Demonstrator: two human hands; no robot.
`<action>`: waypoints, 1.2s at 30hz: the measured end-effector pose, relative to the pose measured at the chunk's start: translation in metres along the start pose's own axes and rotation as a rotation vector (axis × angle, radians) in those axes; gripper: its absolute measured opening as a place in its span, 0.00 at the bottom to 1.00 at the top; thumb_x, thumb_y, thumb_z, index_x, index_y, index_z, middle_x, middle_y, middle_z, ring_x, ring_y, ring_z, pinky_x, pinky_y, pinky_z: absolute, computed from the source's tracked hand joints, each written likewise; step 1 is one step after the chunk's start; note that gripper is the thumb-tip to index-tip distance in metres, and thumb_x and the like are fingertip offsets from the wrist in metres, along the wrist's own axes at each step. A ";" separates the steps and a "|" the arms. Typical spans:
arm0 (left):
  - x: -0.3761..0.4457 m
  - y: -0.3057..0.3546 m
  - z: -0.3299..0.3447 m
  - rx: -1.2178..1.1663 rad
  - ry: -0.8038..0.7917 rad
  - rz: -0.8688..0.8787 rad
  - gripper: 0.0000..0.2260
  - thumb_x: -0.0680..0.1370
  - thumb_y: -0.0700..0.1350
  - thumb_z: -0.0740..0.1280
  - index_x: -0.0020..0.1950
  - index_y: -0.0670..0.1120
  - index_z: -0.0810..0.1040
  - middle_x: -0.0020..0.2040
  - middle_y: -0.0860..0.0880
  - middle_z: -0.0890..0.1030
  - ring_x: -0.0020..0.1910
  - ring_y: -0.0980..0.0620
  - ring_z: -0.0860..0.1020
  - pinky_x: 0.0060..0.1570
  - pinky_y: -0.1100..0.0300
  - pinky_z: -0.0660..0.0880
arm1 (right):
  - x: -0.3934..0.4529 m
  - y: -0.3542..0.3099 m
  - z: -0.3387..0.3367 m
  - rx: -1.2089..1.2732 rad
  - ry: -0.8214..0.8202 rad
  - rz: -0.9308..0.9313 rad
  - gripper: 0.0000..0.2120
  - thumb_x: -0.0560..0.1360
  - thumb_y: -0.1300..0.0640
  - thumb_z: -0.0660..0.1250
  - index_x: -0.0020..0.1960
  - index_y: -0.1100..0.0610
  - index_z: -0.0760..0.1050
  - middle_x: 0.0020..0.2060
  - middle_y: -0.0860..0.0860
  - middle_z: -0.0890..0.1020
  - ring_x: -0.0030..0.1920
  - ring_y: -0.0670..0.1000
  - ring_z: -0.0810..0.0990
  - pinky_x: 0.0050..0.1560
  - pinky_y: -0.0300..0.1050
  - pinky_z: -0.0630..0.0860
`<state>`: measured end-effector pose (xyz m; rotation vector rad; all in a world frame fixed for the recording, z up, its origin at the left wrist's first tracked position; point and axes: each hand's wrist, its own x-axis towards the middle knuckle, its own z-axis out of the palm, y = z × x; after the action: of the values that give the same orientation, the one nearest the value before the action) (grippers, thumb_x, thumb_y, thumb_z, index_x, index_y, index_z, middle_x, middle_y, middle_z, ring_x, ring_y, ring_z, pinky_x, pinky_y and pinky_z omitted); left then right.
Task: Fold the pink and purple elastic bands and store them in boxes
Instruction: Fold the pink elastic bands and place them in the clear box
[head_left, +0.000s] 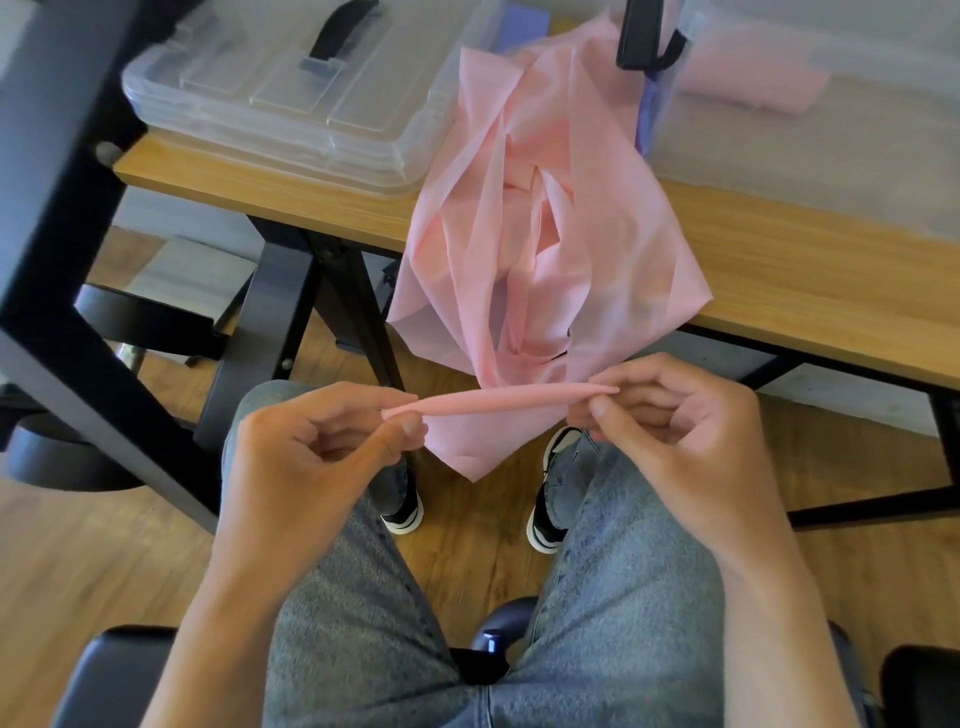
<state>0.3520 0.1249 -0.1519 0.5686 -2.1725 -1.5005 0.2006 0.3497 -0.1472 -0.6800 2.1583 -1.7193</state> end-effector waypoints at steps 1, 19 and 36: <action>0.000 0.001 0.000 -0.012 0.009 0.015 0.10 0.73 0.41 0.76 0.53 0.46 0.86 0.45 0.54 0.88 0.43 0.53 0.87 0.45 0.59 0.84 | 0.001 -0.002 0.000 0.045 0.003 0.001 0.05 0.76 0.63 0.74 0.52 0.58 0.83 0.42 0.52 0.89 0.45 0.53 0.89 0.49 0.51 0.85; -0.005 0.004 -0.001 0.245 -0.006 0.189 0.10 0.72 0.51 0.74 0.51 0.51 0.87 0.40 0.60 0.83 0.38 0.60 0.81 0.36 0.70 0.77 | -0.006 -0.006 -0.005 -0.450 0.060 -0.234 0.06 0.75 0.53 0.75 0.51 0.48 0.86 0.44 0.38 0.84 0.46 0.44 0.84 0.44 0.42 0.83; -0.021 0.007 0.004 -0.188 -0.017 -0.035 0.10 0.73 0.39 0.74 0.54 0.42 0.84 0.45 0.49 0.88 0.44 0.50 0.87 0.46 0.57 0.85 | -0.029 -0.003 -0.005 0.018 0.034 -0.030 0.07 0.76 0.58 0.74 0.54 0.56 0.83 0.43 0.50 0.89 0.45 0.51 0.89 0.48 0.47 0.86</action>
<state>0.3662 0.1422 -0.1489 0.5334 -2.0151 -1.7107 0.2233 0.3686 -0.1449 -0.6864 2.1634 -1.7754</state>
